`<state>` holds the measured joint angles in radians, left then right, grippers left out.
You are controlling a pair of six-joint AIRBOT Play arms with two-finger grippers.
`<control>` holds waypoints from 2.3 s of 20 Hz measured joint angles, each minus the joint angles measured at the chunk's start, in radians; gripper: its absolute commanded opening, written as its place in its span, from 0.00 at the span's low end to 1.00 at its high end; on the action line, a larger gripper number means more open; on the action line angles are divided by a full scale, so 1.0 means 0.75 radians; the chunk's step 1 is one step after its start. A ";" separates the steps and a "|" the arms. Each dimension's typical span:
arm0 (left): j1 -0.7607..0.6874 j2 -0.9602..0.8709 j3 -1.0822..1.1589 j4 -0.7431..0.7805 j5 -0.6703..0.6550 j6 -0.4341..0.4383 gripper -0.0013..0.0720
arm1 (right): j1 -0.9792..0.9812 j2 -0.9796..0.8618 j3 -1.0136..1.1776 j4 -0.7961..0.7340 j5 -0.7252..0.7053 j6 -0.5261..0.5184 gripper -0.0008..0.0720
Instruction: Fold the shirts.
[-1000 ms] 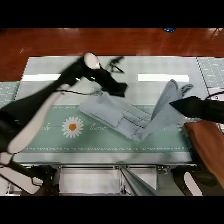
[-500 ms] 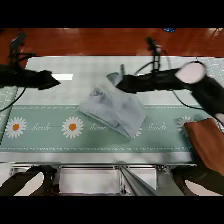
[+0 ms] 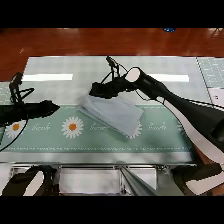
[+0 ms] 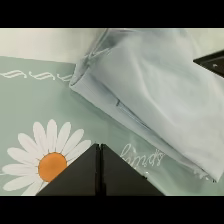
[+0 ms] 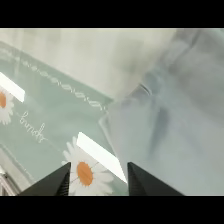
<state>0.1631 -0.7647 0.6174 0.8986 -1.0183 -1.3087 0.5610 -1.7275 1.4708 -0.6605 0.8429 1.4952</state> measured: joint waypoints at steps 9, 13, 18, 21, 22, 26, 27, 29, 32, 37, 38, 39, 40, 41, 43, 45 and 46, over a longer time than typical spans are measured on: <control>0.003 -0.010 -0.049 -0.022 0.069 0.005 0.04 | -0.323 0.650 -0.276 -0.834 0.473 0.437 0.58; 0.003 -0.010 -0.051 -0.023 0.071 0.009 0.04 | -0.351 1.032 -0.856 -1.038 0.258 0.825 0.58; 0.003 -0.010 -0.052 -0.023 0.061 0.009 0.04 | -0.359 1.094 -1.304 -0.615 -0.145 0.767 0.58; 0.003 -0.010 -0.052 -0.024 0.056 0.009 0.04 | -0.360 0.964 -1.369 -0.293 -0.271 0.537 0.58; 0.003 -0.010 -0.052 -0.024 0.051 0.009 0.04 | -0.360 0.906 -1.371 -0.190 -0.290 0.448 0.58; 0.003 -0.010 -0.052 -0.024 0.035 0.009 0.04 | -0.352 0.670 -1.298 0.256 -0.294 0.064 0.52; 0.003 -0.011 -0.052 -0.024 0.036 0.009 0.04 | -0.339 0.611 -1.264 0.340 -0.280 -0.017 0.35; 0.003 -0.017 -0.052 -0.024 0.033 0.009 0.04 | -0.291 0.497 -1.172 0.452 -0.254 -0.153 0.05; 0.003 -0.038 -0.052 -0.024 0.033 0.009 0.04 | -0.223 0.394 -0.966 0.532 -0.195 -0.301 0.05; 0.003 -0.093 -0.052 -0.024 0.032 0.010 0.04 | -0.206 0.343 -0.452 0.189 -0.068 -0.155 0.05; 0.003 -0.104 -0.052 -0.024 0.033 0.024 0.04 | -0.220 0.338 -0.334 0.076 -0.032 -0.082 0.05; 0.003 -0.112 -0.052 -0.024 0.033 0.045 0.04 | -0.245 0.336 -0.216 -0.035 0.019 -0.017 0.05; 0.003 -0.121 -0.052 -0.024 0.033 0.065 0.04 | -0.273 0.335 -0.110 -0.127 0.072 0.036 0.05; 0.003 -0.126 -0.053 -0.023 0.032 0.078 0.04 | -0.312 0.333 -0.002 -0.222 0.145 0.090 0.05; 0.003 -0.133 -0.052 -0.023 0.032 0.097 0.04 | -0.405 0.332 0.175 -0.356 0.277 0.175 0.05; 0.003 -0.137 -0.053 -0.023 0.032 0.109 0.04 | -0.529 0.340 0.321 -0.442 0.416 0.248 0.05; 0.003 -0.138 -0.052 -0.023 0.031 0.112 0.04 | -0.593 0.350 0.369 -0.464 0.470 0.277 0.05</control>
<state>0.1650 -0.8680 0.5781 0.8810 -0.9951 -1.2247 0.1162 -1.4647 1.7477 -1.0088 1.1954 1.7031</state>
